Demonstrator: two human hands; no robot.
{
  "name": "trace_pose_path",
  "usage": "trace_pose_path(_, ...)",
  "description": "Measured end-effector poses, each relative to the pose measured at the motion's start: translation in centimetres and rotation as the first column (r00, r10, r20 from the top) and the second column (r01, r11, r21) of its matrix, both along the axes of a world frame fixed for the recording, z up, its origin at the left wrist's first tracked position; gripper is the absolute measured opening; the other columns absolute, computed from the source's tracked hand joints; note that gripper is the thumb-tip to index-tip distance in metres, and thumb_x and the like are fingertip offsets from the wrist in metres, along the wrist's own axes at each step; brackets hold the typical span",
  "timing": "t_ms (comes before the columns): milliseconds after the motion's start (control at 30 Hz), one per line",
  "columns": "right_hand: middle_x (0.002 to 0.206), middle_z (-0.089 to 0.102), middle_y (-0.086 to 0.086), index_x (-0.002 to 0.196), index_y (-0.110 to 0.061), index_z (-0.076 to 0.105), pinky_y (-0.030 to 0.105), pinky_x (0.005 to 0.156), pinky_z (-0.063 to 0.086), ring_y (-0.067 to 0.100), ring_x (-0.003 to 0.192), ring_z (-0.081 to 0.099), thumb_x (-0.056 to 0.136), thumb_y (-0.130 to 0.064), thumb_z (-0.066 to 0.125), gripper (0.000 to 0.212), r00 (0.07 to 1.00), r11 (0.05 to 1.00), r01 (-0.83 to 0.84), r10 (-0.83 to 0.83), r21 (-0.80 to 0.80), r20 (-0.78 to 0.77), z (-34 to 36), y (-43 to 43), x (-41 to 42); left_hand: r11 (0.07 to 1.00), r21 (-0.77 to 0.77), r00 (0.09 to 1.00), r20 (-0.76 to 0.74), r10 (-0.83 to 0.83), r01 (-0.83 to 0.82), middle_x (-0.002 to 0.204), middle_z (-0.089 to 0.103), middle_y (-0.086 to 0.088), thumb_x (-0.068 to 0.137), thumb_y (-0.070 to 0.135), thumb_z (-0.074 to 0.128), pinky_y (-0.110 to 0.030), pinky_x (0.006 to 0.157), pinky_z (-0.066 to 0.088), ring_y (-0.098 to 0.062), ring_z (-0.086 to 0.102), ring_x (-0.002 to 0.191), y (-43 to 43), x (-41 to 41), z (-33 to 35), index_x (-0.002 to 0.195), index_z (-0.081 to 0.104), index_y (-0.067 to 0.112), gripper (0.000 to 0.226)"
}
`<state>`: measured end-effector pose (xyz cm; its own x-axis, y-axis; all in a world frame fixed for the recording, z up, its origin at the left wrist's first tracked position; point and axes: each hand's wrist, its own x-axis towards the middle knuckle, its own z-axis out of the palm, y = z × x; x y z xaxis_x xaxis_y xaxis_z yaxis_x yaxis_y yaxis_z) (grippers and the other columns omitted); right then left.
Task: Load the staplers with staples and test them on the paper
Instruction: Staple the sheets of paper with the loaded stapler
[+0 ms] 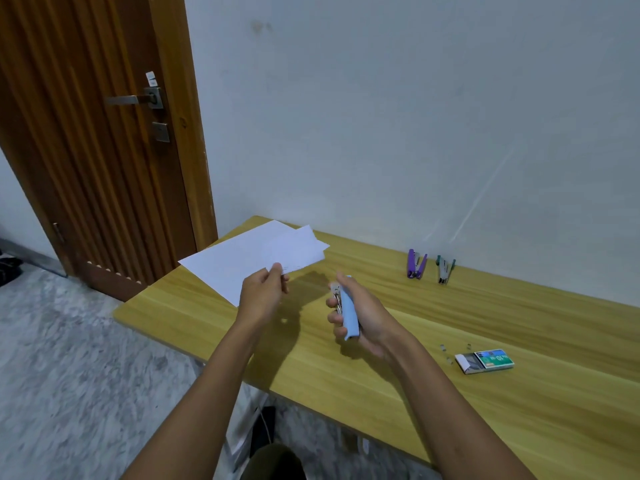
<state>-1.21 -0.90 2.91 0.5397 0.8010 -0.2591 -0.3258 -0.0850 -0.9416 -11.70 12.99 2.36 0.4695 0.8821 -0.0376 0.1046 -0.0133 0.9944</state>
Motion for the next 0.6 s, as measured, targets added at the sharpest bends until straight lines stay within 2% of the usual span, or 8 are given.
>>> trace_pose_path(67,0.082,0.043,0.004,0.091,-0.014,0.050,0.026,0.047,0.036,0.015,0.058,0.043,0.094,-0.021,0.057,0.011,0.999,0.999,0.020,-0.018,-0.029,0.048,-0.5,-0.3,0.9,0.994,0.026,0.982,-0.153,0.108,-0.106,0.086,0.065,-0.014,0.099,0.033,0.043,-0.035,0.071,0.045,-0.027,0.059,0.082,1.6,0.6,-1.3,0.087,0.068,-0.001,0.044)
trace_pose_path(100,0.083,0.042,0.004,0.088,-0.014,0.050,0.028,0.050,0.038,0.016,0.061,0.044,0.092,-0.015,0.057,0.009,0.995,0.998,0.033,-0.028,-0.058,0.092,-0.7,-0.5,1.4,0.988,0.049,0.953,-0.259,0.154,-0.147,0.096,0.066,-0.016,0.097,0.036,0.042,-0.039,0.082,0.047,-0.032,0.058,0.097,2.5,1.0,-2.0,0.094,0.069,-0.001,0.046)
trace_pose_path(200,0.084,0.049,0.006,0.086,-0.015,0.050,0.030,0.054,0.041,0.022,0.064,0.048,0.088,-0.015,0.058,0.008,0.952,0.973,0.060,0.012,-0.224,0.307,-0.8,-1.3,2.7,0.959,0.197,0.778,-0.563,0.280,-0.203,0.134,0.049,-0.018,0.096,0.045,0.042,-0.047,0.107,0.030,-0.037,0.037,0.128,3.8,1.8,-3.3,0.120,0.059,0.003,0.052)
trace_pose_path(333,0.090,0.052,0.010,0.096,-0.010,0.050,0.030,0.060,0.040,0.023,0.073,0.054,0.087,-0.016,0.059,0.014,0.883,0.941,0.186,-0.034,-0.283,0.469,-1.7,-1.4,5.5,0.892,0.384,0.688,-0.583,0.433,-0.238,0.152,0.021,-0.022,0.090,0.042,0.060,-0.048,0.110,0.025,-0.039,0.025,0.137,3.1,2.5,-3.8,0.140,0.028,0.004,0.071)
trace_pose_path(400,0.118,0.056,0.012,0.128,-0.006,0.051,0.028,0.071,0.040,0.025,0.098,0.060,0.090,-0.022,0.058,0.042,0.759,0.877,0.296,0.024,-0.378,0.651,-2.2,-0.9,7.6,0.845,0.524,0.698,-0.567,0.438,-0.105,0.157,0.012,-0.021,0.092,0.040,0.057,-0.051,0.113,0.020,-0.041,0.017,0.142,3.0,3.0,-4.9,0.145,0.022,0.008,0.071)
trace_pose_path(433,0.138,0.050,0.012,0.144,-0.006,0.041,0.027,0.077,0.038,0.026,0.114,0.057,0.092,-0.024,0.056,0.057,0.696,0.835,0.346,0.077,-0.427,0.714,-2.3,-0.7,8.6,0.818,0.575,0.702,-0.579,0.414,-0.007,0.158,0.011,-0.021,0.093,0.040,0.054,-0.053,0.114,0.019,-0.041,0.014,0.143,2.9,3.3,-5.6,0.146,0.023,0.011,0.068)
trace_pose_path(500,0.157,0.034,0.008,0.153,-0.006,0.026,0.026,0.076,0.040,0.026,0.121,0.053,0.095,-0.022,0.053,0.066,0.640,0.801,0.402,0.101,-0.443,0.762,-2.4,0.0,10.5,0.767,0.619,0.693,-0.626,0.356,0.165,0.156,0.021,-0.019,0.094,0.045,0.047,-0.053,0.112,0.021,-0.040,0.018,0.142,3.0,4.1,-6.6,0.142,0.035,0.015,0.058)
trace_pose_path(600,0.156,0.035,0.010,0.151,-0.006,0.030,0.030,0.073,0.045,0.027,0.107,0.061,0.097,-0.023,0.050,0.061,0.591,0.753,0.480,0.102,-0.450,0.800,-2.8,1.5,12.9,0.748,0.618,0.680,-0.659,0.323,0.243,0.134,0.048,-0.012,0.091,0.051,0.038,-0.049,0.106,0.028,-0.032,0.035,0.130,2.9,4.8,-7.0,0.123,0.053,0.016,0.050)
